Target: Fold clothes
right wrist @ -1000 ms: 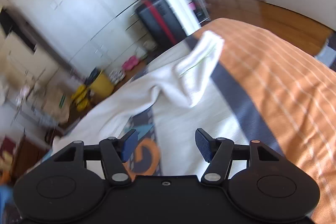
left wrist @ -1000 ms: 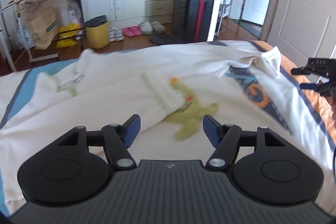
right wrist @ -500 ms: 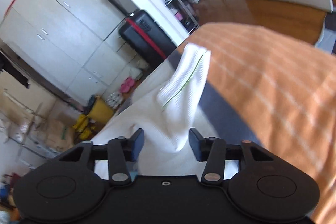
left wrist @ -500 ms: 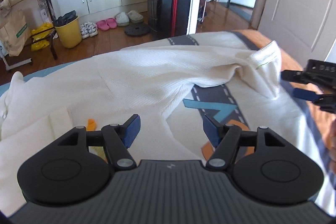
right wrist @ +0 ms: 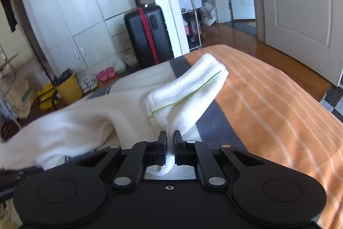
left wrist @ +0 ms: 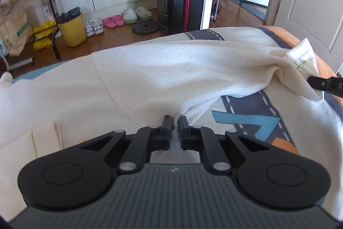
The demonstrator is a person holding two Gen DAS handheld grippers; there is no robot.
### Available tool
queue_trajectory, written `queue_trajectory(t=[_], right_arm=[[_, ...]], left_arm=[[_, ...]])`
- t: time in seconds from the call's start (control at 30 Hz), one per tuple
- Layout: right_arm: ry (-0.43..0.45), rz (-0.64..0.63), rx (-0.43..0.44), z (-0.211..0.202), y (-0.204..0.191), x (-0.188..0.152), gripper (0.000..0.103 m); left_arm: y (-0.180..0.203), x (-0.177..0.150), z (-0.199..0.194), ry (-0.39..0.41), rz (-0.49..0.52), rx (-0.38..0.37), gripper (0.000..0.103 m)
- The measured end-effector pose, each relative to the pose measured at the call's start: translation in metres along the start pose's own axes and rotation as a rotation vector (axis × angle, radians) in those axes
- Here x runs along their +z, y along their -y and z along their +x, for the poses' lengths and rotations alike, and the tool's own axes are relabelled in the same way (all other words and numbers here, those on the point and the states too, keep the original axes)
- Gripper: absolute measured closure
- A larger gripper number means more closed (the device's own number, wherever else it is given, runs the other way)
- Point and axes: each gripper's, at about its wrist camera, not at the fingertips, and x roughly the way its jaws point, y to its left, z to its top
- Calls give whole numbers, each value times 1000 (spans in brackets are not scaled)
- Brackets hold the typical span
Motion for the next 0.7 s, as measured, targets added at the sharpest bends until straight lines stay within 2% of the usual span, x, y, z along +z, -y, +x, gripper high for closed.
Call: queue_trajectory(t=[0.03, 0.07, 0.1, 0.17, 0.23, 0.3, 0.4, 0.53, 0.6, 0.67, 0.7], right_arm=[[30, 5, -1, -8, 0, 4, 96], [66, 8, 10, -18, -2, 8, 96], [102, 10, 34, -29, -5, 14, 96], [164, 15, 117, -49, -12, 23, 95], [212, 26, 233, -69, -26, 30, 95], [242, 20, 379, -89, -46, 32, 95], [214, -13, 637, -109, -92, 24, 95], [54, -103, 926, -129, -165, -14, 95], [-30, -203, 1018, -137, -201, -40, 95], [-30, -389, 1022, -151, -236, -66, 95], [-27, -474, 1010, -156, -250, -76, 95]], left_arm=[[-6, 1, -7, -11, -45, -41, 79], [-13, 1, -16, -10, -84, -98, 55], [-21, 0, -27, -5, -123, -161, 46], [-39, -5, -54, 39, -173, -251, 46], [-59, -12, -82, 82, -198, -277, 46], [-82, -21, -110, 129, -214, -255, 46], [-124, -44, -151, 177, -250, -186, 46], [-183, -85, -200, 238, -350, -115, 46], [-207, -110, -216, 280, -375, -52, 44], [-227, -135, -225, 329, -379, 59, 44], [-239, -144, -224, 316, -400, 62, 46]])
